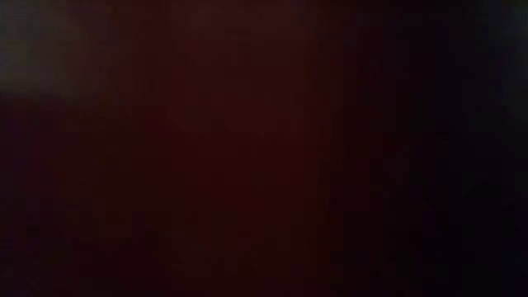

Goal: Sort blocks
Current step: Assemble the bin divider into the red bin

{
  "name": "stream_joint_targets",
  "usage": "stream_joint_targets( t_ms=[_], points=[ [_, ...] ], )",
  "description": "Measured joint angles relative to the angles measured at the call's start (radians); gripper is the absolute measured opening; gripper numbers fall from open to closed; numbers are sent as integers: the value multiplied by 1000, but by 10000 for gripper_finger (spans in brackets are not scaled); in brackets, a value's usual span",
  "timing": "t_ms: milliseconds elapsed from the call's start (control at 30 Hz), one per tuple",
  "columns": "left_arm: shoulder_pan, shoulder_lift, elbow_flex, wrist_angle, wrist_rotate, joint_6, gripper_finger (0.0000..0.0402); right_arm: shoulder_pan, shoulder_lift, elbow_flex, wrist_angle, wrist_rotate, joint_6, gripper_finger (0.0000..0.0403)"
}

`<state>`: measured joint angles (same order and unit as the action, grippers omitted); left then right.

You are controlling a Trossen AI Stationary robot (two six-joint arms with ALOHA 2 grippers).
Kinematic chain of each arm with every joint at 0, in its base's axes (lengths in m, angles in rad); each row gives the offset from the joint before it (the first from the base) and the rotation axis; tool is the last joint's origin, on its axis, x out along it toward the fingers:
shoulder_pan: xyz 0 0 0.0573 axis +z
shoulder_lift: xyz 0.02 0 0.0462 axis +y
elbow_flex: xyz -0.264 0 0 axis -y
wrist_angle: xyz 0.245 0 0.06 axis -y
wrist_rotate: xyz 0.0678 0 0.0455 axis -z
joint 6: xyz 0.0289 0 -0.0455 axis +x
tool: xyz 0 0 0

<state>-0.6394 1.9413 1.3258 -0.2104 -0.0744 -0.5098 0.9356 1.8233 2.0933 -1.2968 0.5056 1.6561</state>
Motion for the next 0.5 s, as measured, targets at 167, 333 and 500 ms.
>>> stream_joint_targets(
  t_ms=[167,333,500],
  points=[
    [-17,-75,-115,101,-26,-37,0,-7,0,0,1,1,-5,0],
    [-43,-104,-191,122,-102,-68,0,-24,0,0,18,17,-25,0],
    [-50,-100,-211,154,-135,-95,0,-47,0,0,32,16,-60,0]
  ],
)
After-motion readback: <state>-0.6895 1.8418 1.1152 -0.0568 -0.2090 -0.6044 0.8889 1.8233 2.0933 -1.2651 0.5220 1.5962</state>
